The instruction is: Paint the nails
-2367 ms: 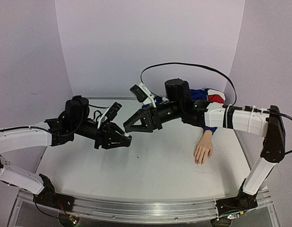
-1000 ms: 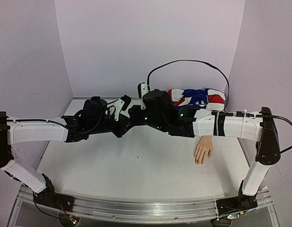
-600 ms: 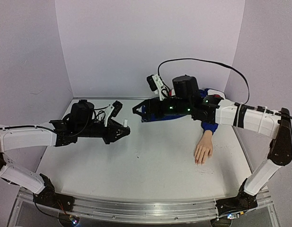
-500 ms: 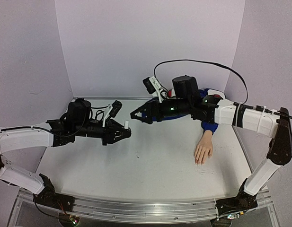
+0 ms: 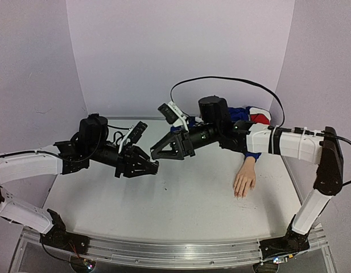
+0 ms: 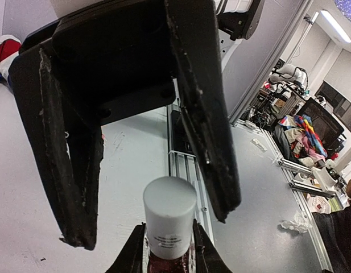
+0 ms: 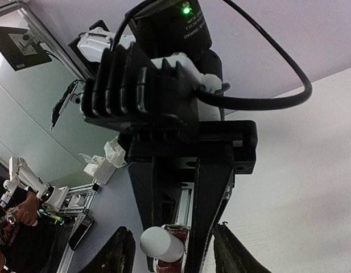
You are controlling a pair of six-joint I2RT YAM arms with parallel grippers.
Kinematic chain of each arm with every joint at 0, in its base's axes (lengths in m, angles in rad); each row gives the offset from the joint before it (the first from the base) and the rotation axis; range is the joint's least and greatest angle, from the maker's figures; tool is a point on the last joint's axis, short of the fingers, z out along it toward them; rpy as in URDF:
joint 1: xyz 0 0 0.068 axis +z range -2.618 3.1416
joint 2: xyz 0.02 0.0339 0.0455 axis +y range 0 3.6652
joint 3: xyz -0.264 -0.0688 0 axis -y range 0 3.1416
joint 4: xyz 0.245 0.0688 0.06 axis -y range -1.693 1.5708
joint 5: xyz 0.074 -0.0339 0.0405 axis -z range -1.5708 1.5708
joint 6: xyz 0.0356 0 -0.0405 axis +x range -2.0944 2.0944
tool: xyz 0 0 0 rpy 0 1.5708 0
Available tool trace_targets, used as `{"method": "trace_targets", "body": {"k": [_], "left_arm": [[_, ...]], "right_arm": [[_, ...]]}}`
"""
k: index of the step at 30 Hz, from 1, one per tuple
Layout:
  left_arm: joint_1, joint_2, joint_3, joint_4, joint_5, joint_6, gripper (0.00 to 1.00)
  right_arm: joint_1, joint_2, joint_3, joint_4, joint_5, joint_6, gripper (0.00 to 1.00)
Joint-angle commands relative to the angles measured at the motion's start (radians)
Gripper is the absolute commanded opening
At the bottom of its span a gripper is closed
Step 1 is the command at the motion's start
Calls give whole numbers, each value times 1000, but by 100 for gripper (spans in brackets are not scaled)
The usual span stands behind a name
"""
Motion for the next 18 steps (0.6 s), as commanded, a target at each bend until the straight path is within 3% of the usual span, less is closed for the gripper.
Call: {"method": "trace_targets", "body": {"k": [1, 7, 12, 14, 18], "left_arm": [[0, 1, 55, 45, 57, -4, 0], [0, 4, 59, 45, 44, -7, 0], [0, -11, 50, 45, -54, -5, 0], [0, -24, 37, 44, -148, 1, 0], [0, -59, 10, 41, -502, 15, 0]], "right_arm": [[13, 4, 21, 76, -69, 10, 42], [30, 10, 26, 88, -76, 10, 31], [32, 3, 13, 90, -70, 11, 8], [32, -7, -3, 90, -50, 5, 0], [32, -22, -28, 89, 33, 20, 0]]}}
